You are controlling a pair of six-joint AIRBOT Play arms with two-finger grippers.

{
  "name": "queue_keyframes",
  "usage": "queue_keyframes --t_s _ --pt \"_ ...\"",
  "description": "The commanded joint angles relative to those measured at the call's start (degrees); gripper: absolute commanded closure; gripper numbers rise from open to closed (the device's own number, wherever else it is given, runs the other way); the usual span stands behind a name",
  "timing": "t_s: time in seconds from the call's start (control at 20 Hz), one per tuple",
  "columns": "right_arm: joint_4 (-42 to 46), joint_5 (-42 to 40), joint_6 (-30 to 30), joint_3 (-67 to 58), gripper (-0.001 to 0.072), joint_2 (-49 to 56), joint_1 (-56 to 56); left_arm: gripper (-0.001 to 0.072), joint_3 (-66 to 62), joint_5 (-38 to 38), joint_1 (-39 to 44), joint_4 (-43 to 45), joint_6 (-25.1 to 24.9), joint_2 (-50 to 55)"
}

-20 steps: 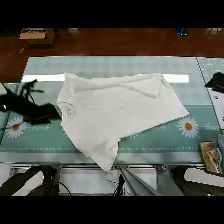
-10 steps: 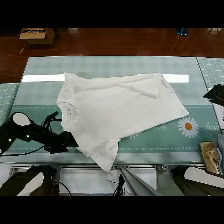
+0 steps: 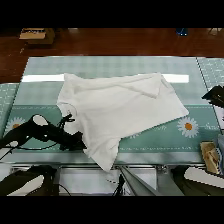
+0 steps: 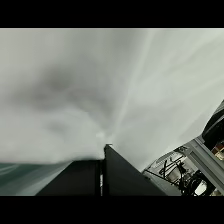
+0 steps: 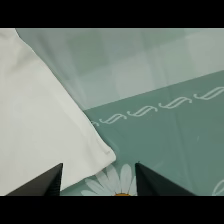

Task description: Fold the shirts.

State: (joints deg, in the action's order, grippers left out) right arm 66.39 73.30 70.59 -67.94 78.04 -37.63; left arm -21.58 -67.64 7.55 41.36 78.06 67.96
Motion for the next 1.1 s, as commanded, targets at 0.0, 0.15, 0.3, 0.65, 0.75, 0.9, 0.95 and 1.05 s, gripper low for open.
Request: queue_keyframes --t_s 0.0,0.15,0.3,0.65,0.75,0.9,0.95,1.05 --pt "0.66 0.26 0.02 0.81 0.0179 0.02 -1.92 0.0688 0.07 1.18 1.27 -2.36 -2.62 1.46" --pt "-3.50 0.17 0.02 5.46 0.0179 0.59 -7.26 0.0688 0.07 1.20 1.27 -2.36 -3.06 1.14" --pt "-3.96 -0.11 -1.22 9.70 0.0179 2.56 -8.20 0.0688 0.07 1.22 1.27 -2.36 -3.08 1.05" --pt "-7.96 -4.66 -3.41 12.13 0.0179 9.14 1.11 0.0687 -0.83 1.25 1.27 -2.40 -3.93 1.05" --pt "-7.96 -5.86 -2.16 12.13 0.0181 10.88 4.61 0.0688 -1.73 1.25 1.27 -2.40 -3.93 1.05" --pt "-8.07 -8.52 -1.03 12.11 0.0245 12.87 9.77 0.0687 -4.09 1.40 1.27 -2.38 -3.93 1.05" --pt "-8.15 -9.03 -1.55 11.89 0.0508 12.63 11.26 0.0687 -5.33 1.46 1.27 -2.36 -3.96 1.05" --pt "-10.67 -6.14 -3.63 9.77 0.0678 10.69 12.22 0.0688 -9.18 1.44 0.61 -2.34 -4.94 0.35"
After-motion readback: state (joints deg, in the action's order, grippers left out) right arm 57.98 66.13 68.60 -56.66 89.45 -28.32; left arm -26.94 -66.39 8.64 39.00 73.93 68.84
